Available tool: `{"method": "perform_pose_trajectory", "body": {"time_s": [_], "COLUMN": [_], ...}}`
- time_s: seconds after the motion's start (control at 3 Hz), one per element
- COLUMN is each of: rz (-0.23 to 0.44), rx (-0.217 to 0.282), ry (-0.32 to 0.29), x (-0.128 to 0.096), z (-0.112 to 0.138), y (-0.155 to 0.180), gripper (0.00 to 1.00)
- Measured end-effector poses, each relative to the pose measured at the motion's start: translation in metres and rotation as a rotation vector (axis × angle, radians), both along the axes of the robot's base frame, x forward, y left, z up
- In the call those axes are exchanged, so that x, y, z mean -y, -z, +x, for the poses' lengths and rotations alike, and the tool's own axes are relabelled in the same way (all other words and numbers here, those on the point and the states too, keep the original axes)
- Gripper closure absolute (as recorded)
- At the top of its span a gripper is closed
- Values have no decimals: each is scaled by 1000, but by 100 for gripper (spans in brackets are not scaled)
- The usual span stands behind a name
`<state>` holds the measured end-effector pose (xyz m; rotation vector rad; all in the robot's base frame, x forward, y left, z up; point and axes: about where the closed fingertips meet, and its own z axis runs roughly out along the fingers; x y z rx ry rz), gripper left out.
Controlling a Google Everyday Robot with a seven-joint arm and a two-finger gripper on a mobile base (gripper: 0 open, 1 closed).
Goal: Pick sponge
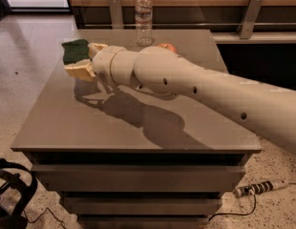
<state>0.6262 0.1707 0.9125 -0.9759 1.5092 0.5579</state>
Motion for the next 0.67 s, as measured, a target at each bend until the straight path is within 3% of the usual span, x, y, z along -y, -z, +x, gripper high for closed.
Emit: {"method": "perform_pose_trajectory", "body": {"time_s": [0.67], "rz": [-11], "rx": [56], "ry": [-3], "x": [22], "z": [4], "y": [-37], "gripper": [100]}}
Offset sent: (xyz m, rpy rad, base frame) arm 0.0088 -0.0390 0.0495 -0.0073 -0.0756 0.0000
